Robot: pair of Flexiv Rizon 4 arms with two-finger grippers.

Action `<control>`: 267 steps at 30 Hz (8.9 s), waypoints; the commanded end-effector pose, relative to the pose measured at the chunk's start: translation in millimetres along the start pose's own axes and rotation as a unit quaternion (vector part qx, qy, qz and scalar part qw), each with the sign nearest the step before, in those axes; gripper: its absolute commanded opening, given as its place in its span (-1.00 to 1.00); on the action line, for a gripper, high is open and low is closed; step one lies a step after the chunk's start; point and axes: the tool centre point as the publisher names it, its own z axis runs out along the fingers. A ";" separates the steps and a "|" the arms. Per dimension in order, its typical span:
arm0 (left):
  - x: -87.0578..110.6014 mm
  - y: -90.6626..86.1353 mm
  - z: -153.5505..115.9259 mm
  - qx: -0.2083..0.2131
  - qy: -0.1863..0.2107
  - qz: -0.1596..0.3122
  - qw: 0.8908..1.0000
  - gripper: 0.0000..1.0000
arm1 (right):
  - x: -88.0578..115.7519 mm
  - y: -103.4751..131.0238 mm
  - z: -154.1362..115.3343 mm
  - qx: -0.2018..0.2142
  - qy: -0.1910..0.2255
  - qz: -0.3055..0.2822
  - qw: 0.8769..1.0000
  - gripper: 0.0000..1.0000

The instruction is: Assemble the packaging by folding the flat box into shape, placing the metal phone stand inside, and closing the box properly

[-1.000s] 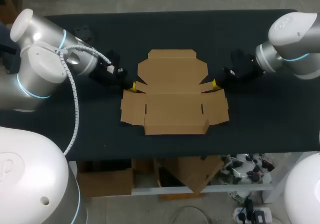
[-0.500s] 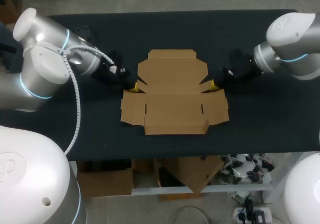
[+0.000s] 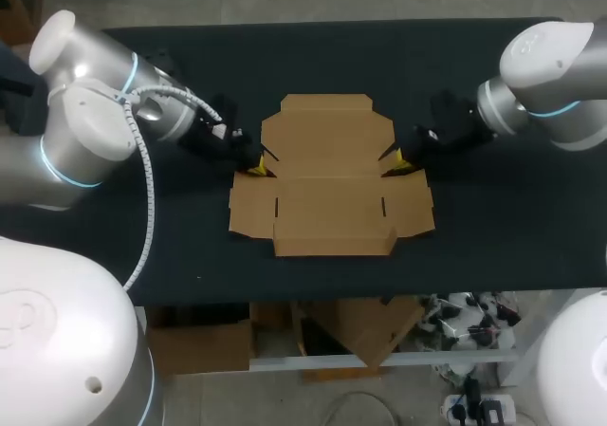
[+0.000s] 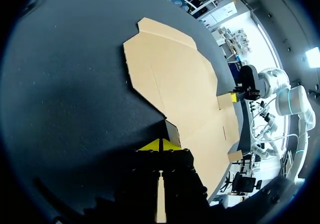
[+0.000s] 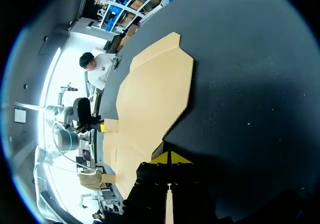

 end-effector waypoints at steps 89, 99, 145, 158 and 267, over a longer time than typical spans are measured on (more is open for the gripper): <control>43.0 -4.9 24.4 0.007 -0.138 0.009 0.990 -1.00 | 32.4 0.2 29.9 0.008 -0.142 0.034 0.989 -1.00; 39.1 -6.6 28.6 0.008 -0.153 -0.001 0.988 -1.00 | 31.7 2.2 34.7 0.009 -0.159 0.042 0.986 -1.00; 42.9 0.0 -22.6 0.030 -0.162 -0.020 0.986 -1.00 | 26.6 -8.4 -35.0 -0.017 -0.034 0.011 0.999 -1.00; 38.5 3.5 -56.7 0.020 -0.107 -0.019 0.994 1.00 | 19.4 -4.7 -80.5 -0.018 0.043 -0.036 0.998 1.00; -9.4 -56.1 -142.5 0.011 -0.044 -0.068 0.997 1.00 | -17.2 72.6 -18.6 -0.028 0.045 0.055 0.997 -0.05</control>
